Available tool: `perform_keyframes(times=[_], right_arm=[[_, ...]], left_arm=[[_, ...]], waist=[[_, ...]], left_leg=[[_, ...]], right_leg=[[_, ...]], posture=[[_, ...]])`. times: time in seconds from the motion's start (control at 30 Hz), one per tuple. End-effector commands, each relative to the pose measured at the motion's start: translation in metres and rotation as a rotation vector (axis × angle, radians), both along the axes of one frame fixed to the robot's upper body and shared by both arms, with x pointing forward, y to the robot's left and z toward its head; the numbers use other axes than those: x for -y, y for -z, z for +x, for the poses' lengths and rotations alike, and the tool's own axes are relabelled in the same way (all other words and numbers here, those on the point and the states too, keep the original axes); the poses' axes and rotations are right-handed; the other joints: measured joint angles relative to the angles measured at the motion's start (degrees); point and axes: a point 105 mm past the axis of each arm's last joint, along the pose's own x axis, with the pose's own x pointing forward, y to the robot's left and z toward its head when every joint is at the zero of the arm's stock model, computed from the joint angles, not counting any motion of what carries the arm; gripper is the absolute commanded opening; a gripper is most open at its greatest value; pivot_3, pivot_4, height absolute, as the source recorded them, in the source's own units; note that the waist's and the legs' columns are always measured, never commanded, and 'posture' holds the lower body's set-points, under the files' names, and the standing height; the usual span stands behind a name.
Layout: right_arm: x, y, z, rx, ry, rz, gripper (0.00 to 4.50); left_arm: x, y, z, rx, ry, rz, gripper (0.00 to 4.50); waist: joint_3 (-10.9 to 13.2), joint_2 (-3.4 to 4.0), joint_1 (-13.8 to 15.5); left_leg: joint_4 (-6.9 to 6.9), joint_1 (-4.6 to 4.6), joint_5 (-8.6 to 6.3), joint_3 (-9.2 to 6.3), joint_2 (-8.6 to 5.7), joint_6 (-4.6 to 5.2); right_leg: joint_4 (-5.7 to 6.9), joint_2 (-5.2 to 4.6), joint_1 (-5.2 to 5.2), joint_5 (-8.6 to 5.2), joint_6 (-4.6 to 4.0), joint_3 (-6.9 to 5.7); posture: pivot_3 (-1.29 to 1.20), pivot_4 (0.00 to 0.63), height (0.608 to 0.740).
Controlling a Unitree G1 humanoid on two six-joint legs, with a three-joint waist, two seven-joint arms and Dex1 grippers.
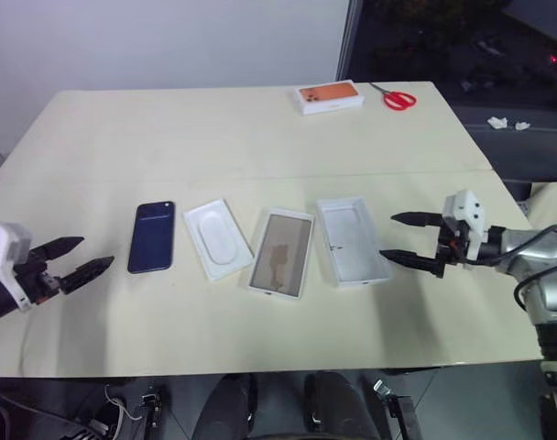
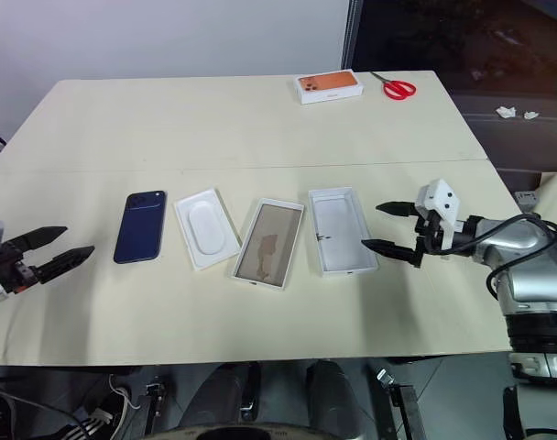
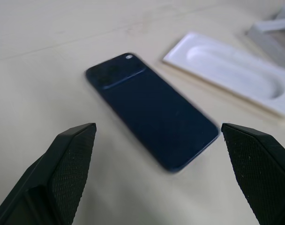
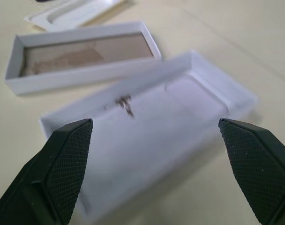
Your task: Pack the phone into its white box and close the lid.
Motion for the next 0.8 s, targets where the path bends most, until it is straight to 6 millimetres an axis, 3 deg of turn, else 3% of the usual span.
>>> perform_keyframes(times=[0.03, 0.23, 0.47, 0.8], right_arm=[[-0.034, -0.032, 0.0, 0.101, -0.11, 0.001, 4.49], [-0.071, -0.043, 0.003, 0.159, -0.208, -0.058, 4.49], [-0.081, -0.042, 0.005, 0.175, -0.237, -0.037, 4.49], [-0.081, -0.042, 0.006, 0.196, -0.232, -0.029, 4.49]], left_arm=[[0.032, -0.017, 0.014, -0.004, 0.021, -0.177, 4.5], [0.084, 0.007, 0.036, -0.157, -0.023, -0.245, 4.5], [0.123, 0.022, 0.04, -0.304, -0.054, -0.39, 4.5], [0.131, 0.039, 0.047, -0.413, -0.164, -0.527, 4.5]], waist=[[0.02, 0.04, 0.05], [-0.02, -0.04, 0.25], [-0.04, -0.15, 0.18], [-0.07, -0.19, 0.18]], left_leg=[[0.01, 0.0, 0.0, -0.01, 0.0, 0.0], [0.07, -0.01, 0.0, -0.01, -0.05, 0.0], [0.15, -0.06, 0.02, 0.01, -0.08, -0.03], [0.2, -0.05, 0.06, 0.02, -0.11, -0.1]], right_leg=[[0.02, 0.0, -0.01, 0.0, 0.0, 0.0], [0.08, 0.01, -0.01, 0.01, 0.02, 0.0], [0.29, 0.03, -0.14, 0.01, 0.02, 0.05], [0.38, 0.06, -0.17, 0.01, 0.02, 0.08]], posture=[[0.0, 0.15, 0.74], [0.0, 0.15, 0.74], [0.0, 0.15, 0.74], [0.0, 0.15, 0.74]])
